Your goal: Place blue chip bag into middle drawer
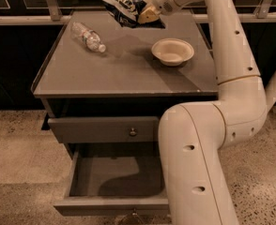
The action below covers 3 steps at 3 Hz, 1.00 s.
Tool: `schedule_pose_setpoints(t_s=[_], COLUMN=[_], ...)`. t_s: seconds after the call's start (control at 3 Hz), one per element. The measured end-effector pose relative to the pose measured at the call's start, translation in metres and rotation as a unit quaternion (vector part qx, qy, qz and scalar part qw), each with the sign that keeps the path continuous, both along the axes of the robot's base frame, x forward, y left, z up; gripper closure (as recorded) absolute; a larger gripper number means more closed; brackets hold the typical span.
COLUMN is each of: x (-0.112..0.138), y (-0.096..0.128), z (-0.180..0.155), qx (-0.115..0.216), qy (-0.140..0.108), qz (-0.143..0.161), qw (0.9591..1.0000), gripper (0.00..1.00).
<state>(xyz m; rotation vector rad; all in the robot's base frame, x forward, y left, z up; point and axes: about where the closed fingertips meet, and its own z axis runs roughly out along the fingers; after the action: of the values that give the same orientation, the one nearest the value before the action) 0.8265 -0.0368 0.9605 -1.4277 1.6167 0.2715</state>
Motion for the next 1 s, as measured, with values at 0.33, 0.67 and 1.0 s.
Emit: schedule_pose_setpoints(t_s=[0.33,0.67,1.0], x=[-0.019,-0.06,-0.088], y=[0.011,0.014,0.017], z=[0.01,0.034,0.056], qx=[-0.028,-0.061,-0.045], qy=[0.023,0.062,0.082], qz=[0.005,0.007,-0.008], qw=[0.9993,0.9962,0.9956], gripper=[1.0,1.0,1.0])
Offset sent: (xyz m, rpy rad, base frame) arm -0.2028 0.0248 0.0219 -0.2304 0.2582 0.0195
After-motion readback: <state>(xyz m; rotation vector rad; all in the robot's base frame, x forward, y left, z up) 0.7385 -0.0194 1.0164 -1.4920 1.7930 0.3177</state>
